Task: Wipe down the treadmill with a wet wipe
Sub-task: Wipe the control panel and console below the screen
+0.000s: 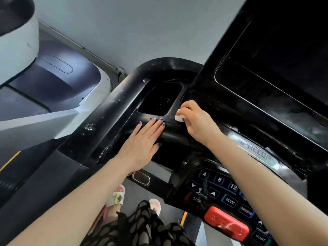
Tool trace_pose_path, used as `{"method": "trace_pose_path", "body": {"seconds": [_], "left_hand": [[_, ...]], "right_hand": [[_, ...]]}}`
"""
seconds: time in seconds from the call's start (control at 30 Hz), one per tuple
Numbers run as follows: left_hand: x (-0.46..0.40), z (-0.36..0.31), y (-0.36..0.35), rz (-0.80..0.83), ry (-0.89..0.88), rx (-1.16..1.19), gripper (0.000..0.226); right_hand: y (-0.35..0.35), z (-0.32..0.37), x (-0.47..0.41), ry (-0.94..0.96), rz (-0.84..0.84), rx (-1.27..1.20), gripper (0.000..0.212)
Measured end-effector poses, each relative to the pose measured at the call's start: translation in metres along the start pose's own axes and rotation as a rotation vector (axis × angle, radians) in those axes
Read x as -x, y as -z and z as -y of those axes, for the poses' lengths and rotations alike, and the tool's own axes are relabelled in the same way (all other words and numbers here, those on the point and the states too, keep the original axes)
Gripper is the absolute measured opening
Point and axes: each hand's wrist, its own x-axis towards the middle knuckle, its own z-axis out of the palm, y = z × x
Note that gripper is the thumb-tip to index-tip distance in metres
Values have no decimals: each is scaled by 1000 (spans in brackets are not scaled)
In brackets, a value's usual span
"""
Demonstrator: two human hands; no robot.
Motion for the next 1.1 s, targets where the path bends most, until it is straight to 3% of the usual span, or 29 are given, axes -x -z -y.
{"method": "trace_pose_path", "body": {"seconds": [0.1,0.13,0.2,0.27,0.4,0.63,0.8,1.1], "left_hand": [[-3,14,8,-35,48,102,67],[-3,19,9,-51,75,136,68],[-3,30,12,-66,102,171,67],[-3,37,11,-65,80,178,69],[-3,40,5,-42,59,157,72],[-4,43,1,-63,46,150,72],[-2,46,-2,-59,15,124,71],[-1,47,-5,-99,2,111,73]], "right_hand": [[-8,22,-5,3,-22,122,10],[-10,27,-4,7,23,184,18],[-9,41,2,-119,219,255,57],[-9,53,10,-245,334,262,83],[-17,65,-5,-295,356,328,95],[-32,52,-60,-394,341,525,99],[-33,57,-95,-540,426,664,77],[-23,35,-139,-595,563,851,72]]}}
